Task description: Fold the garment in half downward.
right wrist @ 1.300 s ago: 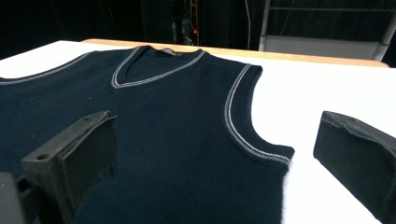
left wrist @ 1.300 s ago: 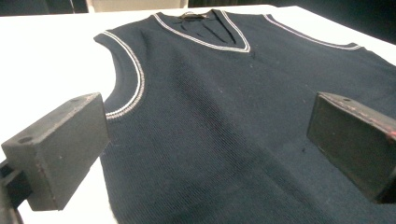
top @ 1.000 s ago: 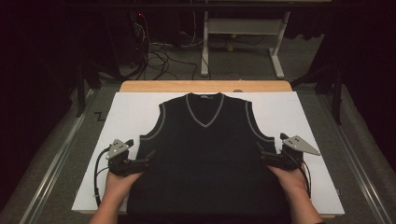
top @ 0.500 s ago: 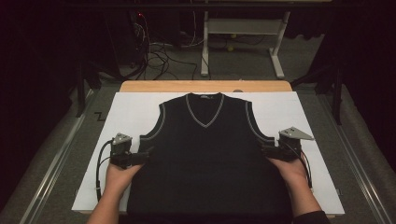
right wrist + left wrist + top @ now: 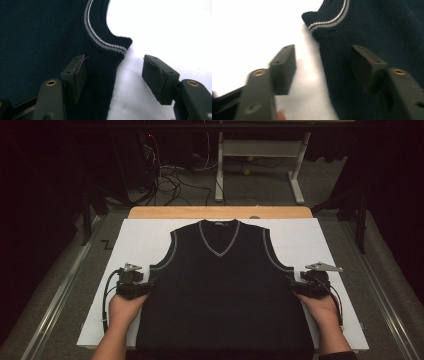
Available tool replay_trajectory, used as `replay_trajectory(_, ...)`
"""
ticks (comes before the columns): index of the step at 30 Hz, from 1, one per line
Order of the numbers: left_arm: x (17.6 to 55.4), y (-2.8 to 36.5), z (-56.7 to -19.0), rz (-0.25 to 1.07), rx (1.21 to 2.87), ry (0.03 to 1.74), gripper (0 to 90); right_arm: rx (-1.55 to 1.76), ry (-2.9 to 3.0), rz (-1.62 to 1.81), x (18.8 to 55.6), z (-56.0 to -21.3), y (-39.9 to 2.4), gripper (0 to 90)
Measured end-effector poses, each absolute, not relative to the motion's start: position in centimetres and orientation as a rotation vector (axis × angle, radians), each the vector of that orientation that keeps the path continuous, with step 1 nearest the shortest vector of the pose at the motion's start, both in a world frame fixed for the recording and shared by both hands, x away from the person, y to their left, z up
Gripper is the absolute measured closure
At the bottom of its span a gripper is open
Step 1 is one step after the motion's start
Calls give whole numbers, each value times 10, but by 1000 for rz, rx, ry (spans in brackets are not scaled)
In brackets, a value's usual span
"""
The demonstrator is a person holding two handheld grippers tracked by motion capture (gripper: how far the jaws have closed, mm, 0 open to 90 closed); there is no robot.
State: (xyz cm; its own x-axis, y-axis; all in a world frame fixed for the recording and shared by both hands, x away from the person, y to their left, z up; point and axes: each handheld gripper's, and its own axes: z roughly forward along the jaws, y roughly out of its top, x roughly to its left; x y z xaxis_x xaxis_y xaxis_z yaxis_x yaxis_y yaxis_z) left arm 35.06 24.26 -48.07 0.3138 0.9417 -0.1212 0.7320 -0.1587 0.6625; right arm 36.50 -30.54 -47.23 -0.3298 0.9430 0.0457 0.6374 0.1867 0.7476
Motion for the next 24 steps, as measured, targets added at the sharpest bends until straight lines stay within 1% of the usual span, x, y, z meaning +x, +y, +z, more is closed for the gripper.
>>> replay_trajectory(3,349,239,-480,426,1971,1461,446,1457,2077,950,364,-473,-300,423)
replay_trajectory(5,348,236,-480,408,1981,1450,470,1444,2094,949,364,-473,-296,432)
replay_trajectory(7,348,235,-480,405,1986,1441,509,1417,2104,938,363,-473,-292,511)
replay_trajectory(9,347,235,-480,404,1992,1424,549,1407,2104,928,363,-473,-292,554)
replay_trajectory(12,346,232,-480,394,2018,1370,701,1394,2112,935,363,-473,-291,634)
replay_trajectory(15,345,230,-480,390,2032,1343,782,1375,2139,964,362,-474,-290,749)
replay_trajectory(16,345,231,-480,386,2027,1344,786,1368,2151,978,362,-474,-291,791)
replay_trajectory(17,345,232,-480,382,2024,1343,789,1365,2157,987,362,-474,-291,807)
replay_trajectory(22,342,235,-480,403,2005,1321,811,1348,2155,1009,358,-471,-293,842)
replay_trajectory(24,338,240,-476,407,1959,1319,820,1334,2139,1034,354,-467,-295,846)
